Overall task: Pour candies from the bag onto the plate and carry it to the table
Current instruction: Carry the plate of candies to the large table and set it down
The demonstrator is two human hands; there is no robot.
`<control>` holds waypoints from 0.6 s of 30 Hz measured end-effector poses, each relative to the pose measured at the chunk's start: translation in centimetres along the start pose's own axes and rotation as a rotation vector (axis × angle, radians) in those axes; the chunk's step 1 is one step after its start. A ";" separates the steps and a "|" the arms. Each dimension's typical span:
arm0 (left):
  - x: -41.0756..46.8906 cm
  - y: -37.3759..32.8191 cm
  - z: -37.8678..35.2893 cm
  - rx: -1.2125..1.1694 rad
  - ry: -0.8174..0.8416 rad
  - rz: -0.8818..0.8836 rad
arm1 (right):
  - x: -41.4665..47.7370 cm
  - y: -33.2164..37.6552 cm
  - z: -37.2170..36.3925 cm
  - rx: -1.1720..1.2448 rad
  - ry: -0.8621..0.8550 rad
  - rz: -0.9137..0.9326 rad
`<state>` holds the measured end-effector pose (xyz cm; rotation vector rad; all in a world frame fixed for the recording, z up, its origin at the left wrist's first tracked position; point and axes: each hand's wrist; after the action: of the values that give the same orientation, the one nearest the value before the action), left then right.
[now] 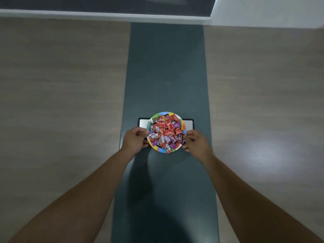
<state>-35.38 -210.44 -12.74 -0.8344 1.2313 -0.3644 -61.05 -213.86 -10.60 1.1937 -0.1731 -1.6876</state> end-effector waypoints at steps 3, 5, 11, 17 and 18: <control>0.3 0.3 0.0 -0.018 -0.006 0.002 | 0.2 0.1 -0.2 0.011 -0.005 -0.007; 0.3 0.4 0.2 -0.037 -0.003 0.000 | 0.3 0.1 -0.2 0.024 -0.009 -0.013; -0.6 0.2 1.0 -0.073 0.027 0.003 | -0.2 -0.5 -0.1 -0.024 -0.035 -0.002; -3.4 1.0 2.1 0.053 -0.033 -0.090 | -2.2 -2.4 0.0 -0.063 -0.057 -0.014; -4.2 1.6 2.3 0.096 -0.043 -0.123 | -2.7 -2.9 -0.1 -0.073 -0.063 -0.008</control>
<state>-34.87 -205.84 -10.85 -0.8328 1.1165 -0.4992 -62.87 -210.32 -10.77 1.0890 -0.1443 -1.7251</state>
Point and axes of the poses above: each hand's wrist, its own x-axis towards the middle knuckle, its own z-axis out of the back of the hand, y = z × x, and after that the axes turned 9 degrees about -x, right-handed
